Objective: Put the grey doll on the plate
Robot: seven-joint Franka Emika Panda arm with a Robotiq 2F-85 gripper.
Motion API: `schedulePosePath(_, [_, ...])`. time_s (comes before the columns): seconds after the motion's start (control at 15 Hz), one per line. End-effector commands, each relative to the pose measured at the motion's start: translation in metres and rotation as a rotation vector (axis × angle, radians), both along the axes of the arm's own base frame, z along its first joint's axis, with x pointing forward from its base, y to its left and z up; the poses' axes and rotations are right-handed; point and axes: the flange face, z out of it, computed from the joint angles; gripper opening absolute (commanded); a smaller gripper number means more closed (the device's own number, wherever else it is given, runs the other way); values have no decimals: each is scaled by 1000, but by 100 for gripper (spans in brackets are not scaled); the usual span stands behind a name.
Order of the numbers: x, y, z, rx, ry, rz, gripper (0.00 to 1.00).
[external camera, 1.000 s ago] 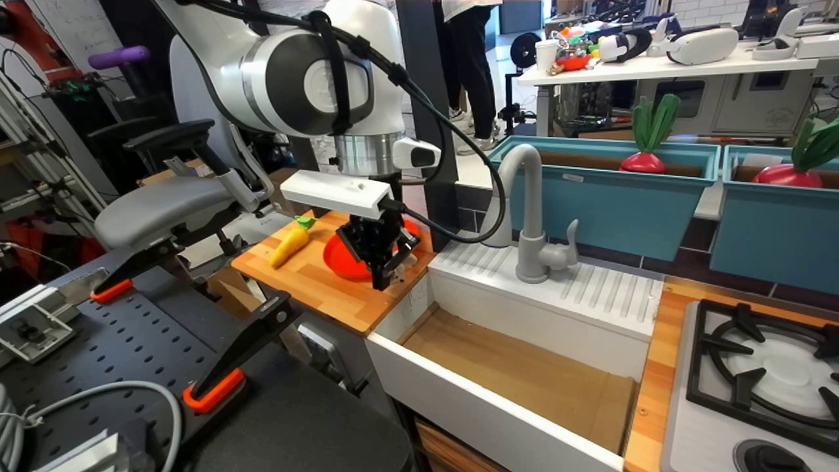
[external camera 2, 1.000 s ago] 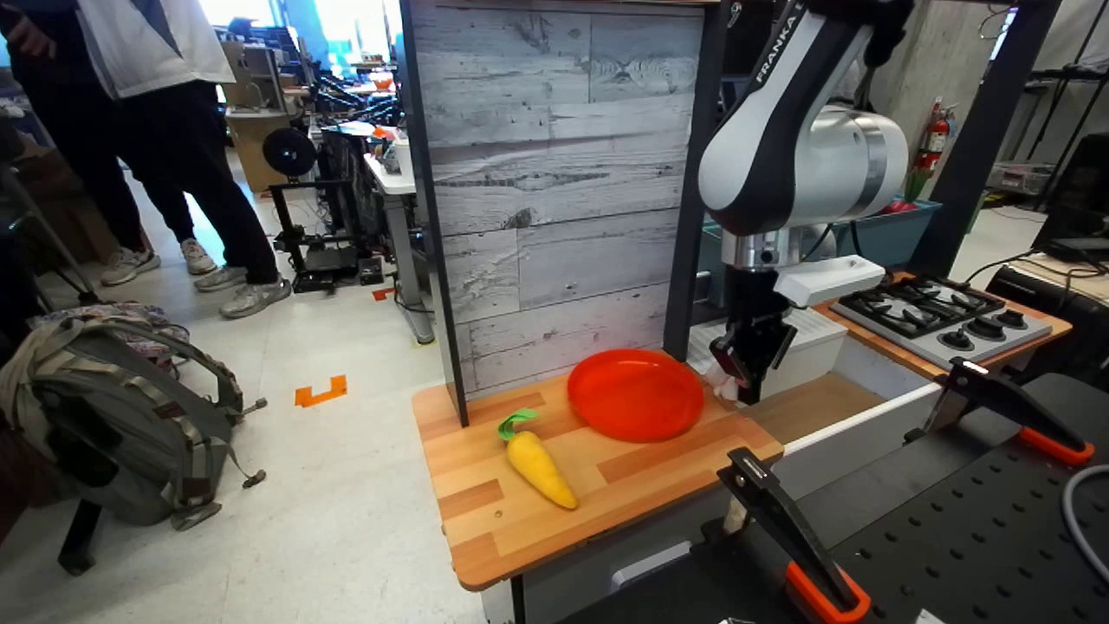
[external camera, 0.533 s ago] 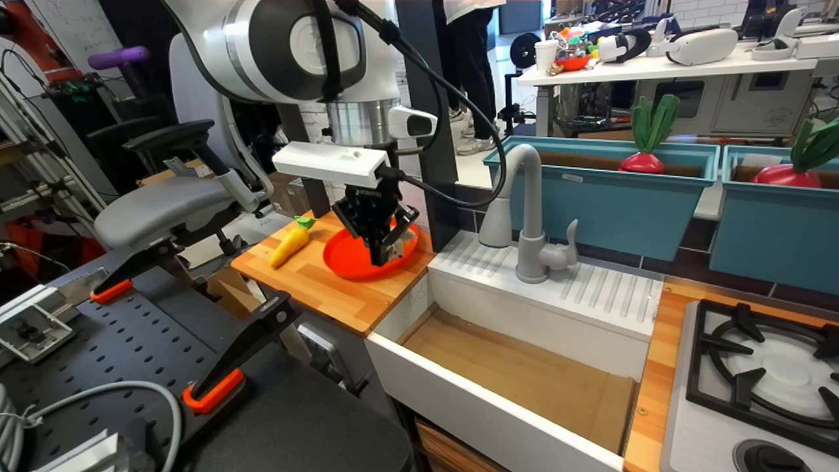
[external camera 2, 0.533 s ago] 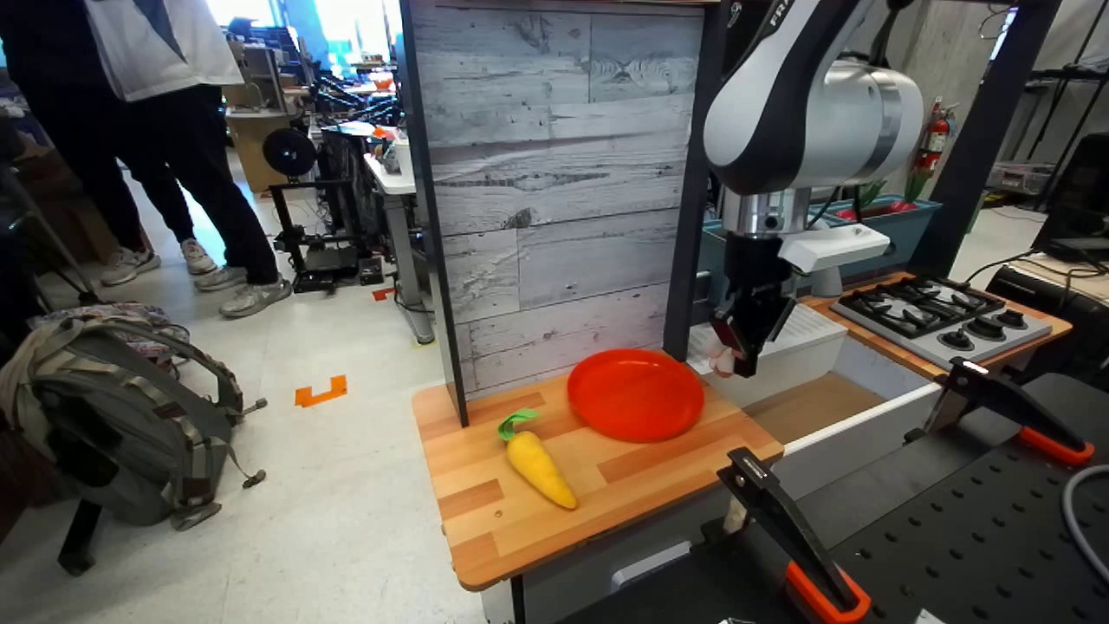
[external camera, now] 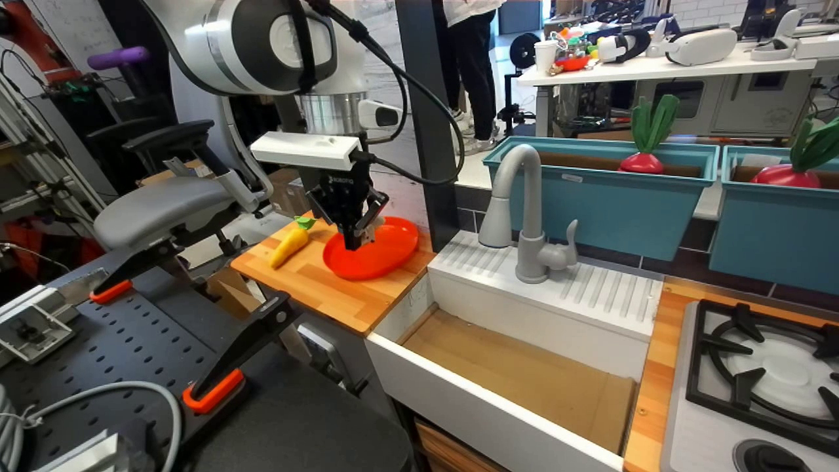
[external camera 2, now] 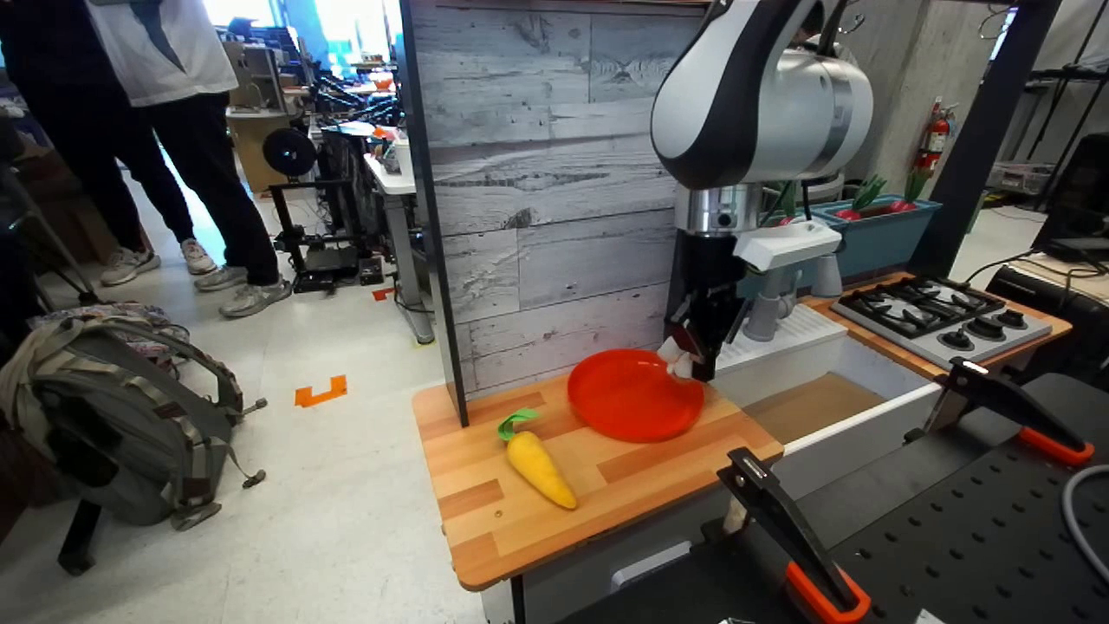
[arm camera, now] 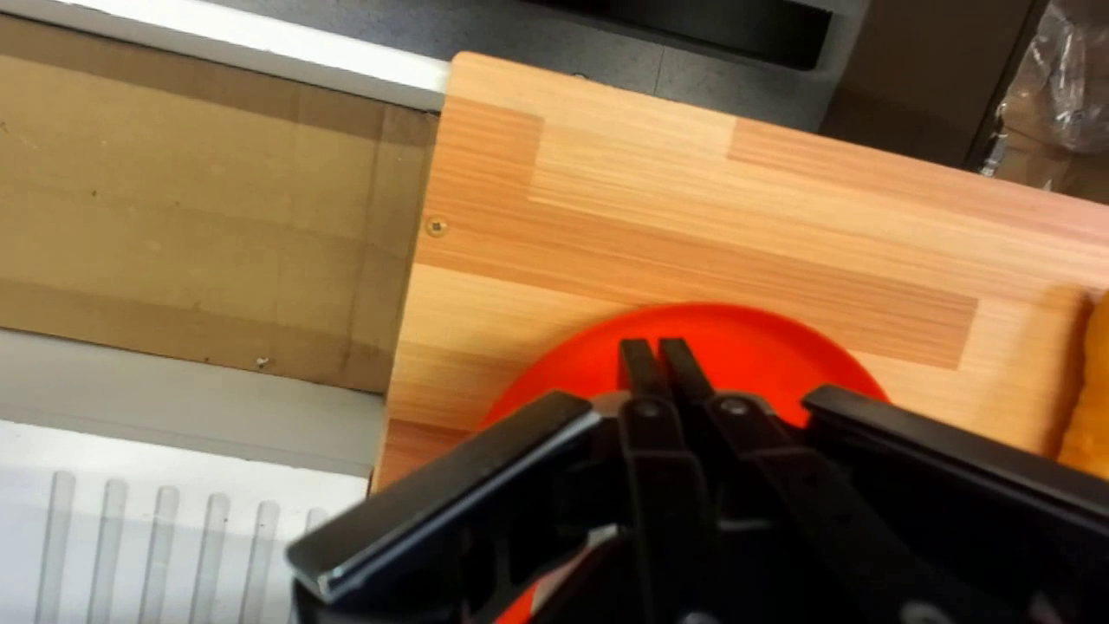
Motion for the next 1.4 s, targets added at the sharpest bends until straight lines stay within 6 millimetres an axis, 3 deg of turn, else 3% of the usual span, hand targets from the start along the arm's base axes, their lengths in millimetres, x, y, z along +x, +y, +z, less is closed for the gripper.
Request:
schedulePosePath(0.0, [12, 20, -7, -12, 39, 42, 1])
schedulePosePath(0.33, [27, 39, -23, -13, 75, 64, 1])
schedulePosePath(0.67, [38, 43, -43, -12, 96, 54, 1])
schedulePosePath(0.73, [40, 42, -45, -12, 101, 50, 30])
schedulePosePath(0.87, [44, 41, -48, -10, 100, 44, 36])
schedulePosePath(1.13, [49, 38, -50, -6, 109, 37, 66])
schedulePosePath(1.33, [43, 34, -38, 10, 75, 54, 87])
